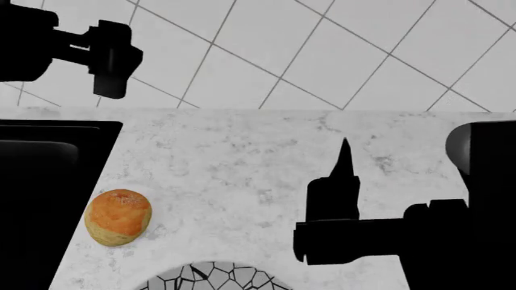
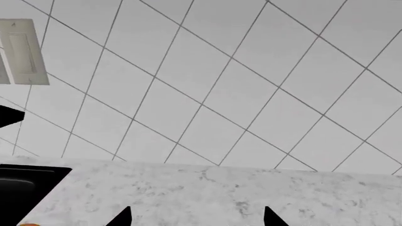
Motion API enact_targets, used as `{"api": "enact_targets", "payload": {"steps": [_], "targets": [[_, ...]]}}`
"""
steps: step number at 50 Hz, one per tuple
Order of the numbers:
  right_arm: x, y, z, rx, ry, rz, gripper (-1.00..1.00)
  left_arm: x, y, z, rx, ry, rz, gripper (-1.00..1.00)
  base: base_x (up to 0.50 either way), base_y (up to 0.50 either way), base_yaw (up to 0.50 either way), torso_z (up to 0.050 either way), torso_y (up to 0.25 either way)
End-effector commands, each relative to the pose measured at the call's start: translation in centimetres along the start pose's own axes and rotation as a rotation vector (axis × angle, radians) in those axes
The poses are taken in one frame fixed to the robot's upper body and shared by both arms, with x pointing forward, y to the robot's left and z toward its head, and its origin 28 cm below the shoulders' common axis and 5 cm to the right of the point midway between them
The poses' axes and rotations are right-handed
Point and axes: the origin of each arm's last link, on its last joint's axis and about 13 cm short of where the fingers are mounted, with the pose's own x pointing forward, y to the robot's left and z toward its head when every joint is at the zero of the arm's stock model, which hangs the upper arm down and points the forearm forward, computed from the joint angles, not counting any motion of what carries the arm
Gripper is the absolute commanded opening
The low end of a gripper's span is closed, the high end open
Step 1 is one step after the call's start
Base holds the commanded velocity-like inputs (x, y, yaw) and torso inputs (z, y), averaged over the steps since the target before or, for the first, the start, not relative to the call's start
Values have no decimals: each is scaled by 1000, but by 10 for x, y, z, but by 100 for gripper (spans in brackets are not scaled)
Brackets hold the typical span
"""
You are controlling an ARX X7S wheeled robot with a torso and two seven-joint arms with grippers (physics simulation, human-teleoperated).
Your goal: Place the pastries on the plates.
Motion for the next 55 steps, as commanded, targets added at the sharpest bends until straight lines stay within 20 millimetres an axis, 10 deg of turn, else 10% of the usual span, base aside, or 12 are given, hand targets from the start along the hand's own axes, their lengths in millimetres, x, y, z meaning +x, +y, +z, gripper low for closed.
{"api": "enact_targets", "payload": {"steps": [1, 55], "targets": [[-1, -1, -7, 6, 9, 0, 100, 11, 5, 13, 17, 205, -58, 100, 0, 0, 0, 0, 0], [0, 3, -28, 11, 39, -11, 100, 85, 32, -49, -70, 508, -63, 100, 0, 0, 0, 0, 0]]}}
